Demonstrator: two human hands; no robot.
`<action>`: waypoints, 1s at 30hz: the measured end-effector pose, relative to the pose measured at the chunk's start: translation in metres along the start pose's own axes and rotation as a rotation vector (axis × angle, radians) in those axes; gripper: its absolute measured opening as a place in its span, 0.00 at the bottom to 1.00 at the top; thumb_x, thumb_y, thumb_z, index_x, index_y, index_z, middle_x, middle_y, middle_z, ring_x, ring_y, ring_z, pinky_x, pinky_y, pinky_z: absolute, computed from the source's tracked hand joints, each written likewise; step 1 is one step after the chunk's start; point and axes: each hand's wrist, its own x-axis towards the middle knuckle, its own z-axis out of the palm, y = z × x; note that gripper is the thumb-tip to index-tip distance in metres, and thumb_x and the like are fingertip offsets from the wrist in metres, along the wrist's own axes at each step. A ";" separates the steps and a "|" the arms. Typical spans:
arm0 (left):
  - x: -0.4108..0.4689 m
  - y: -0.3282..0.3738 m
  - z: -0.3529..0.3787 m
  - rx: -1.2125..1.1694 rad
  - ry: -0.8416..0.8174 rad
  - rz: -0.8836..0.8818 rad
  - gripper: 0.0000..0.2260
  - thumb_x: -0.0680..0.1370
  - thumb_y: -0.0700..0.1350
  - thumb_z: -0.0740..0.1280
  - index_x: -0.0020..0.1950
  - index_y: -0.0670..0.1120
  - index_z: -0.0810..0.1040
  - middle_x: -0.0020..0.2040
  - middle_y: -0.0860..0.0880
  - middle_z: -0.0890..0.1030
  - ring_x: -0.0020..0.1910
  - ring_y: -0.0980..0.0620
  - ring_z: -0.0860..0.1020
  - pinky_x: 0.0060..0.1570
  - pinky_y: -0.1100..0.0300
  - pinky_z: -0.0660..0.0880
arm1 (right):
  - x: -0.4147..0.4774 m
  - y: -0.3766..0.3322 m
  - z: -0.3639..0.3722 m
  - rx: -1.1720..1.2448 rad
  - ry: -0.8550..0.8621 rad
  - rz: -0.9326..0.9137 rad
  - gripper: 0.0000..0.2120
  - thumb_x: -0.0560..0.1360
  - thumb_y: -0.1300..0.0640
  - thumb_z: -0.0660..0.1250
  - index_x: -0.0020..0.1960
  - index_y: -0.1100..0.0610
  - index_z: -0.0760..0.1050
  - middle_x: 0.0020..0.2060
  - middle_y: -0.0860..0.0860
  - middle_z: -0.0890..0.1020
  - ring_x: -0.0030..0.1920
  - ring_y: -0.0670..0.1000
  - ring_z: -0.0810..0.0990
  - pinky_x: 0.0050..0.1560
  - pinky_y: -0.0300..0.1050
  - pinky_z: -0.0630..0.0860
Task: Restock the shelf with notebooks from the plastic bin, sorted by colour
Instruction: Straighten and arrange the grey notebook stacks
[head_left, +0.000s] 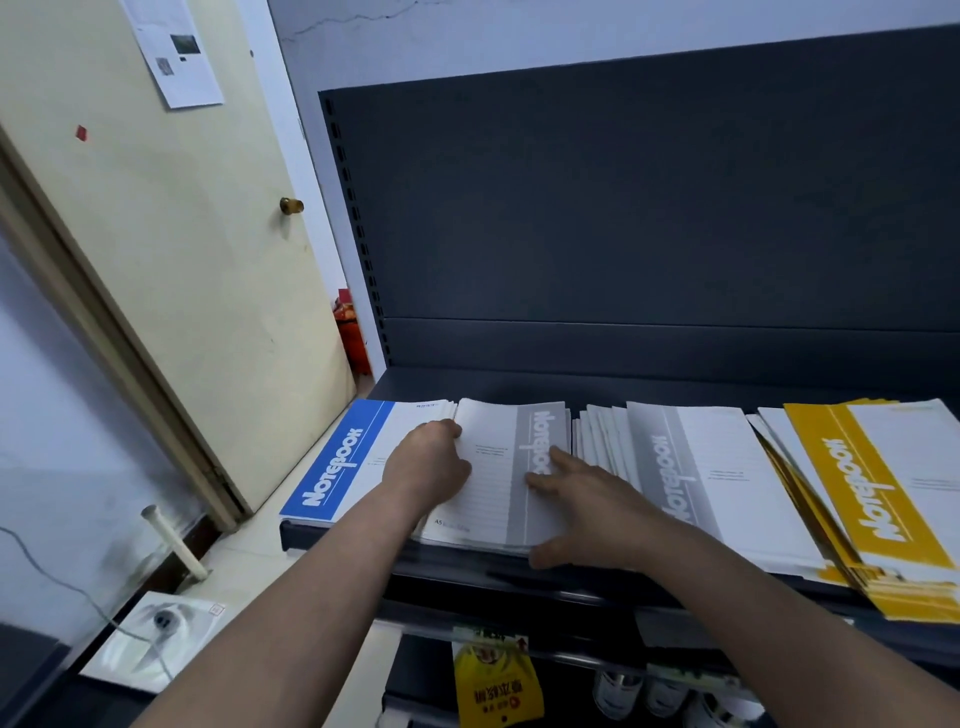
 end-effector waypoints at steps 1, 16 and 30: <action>0.000 0.001 0.000 0.027 0.013 0.002 0.21 0.76 0.41 0.65 0.69 0.45 0.72 0.66 0.45 0.75 0.64 0.45 0.73 0.61 0.54 0.72 | 0.001 0.000 0.000 0.004 -0.005 -0.008 0.47 0.66 0.39 0.73 0.78 0.46 0.53 0.78 0.49 0.44 0.78 0.51 0.50 0.75 0.47 0.54; -0.020 0.147 0.042 -0.125 -0.199 0.246 0.08 0.79 0.42 0.62 0.41 0.42 0.71 0.42 0.48 0.73 0.43 0.50 0.71 0.41 0.62 0.67 | -0.054 0.111 -0.038 -0.253 0.279 0.256 0.17 0.79 0.54 0.60 0.67 0.51 0.73 0.65 0.50 0.74 0.68 0.53 0.69 0.62 0.51 0.71; -0.035 0.177 0.074 -0.111 -0.204 0.053 0.03 0.77 0.39 0.60 0.50 0.42 0.71 0.54 0.42 0.77 0.57 0.41 0.76 0.50 0.54 0.74 | -0.060 0.147 -0.040 -0.162 0.149 0.186 0.22 0.77 0.49 0.62 0.71 0.47 0.69 0.67 0.51 0.72 0.67 0.55 0.70 0.63 0.48 0.70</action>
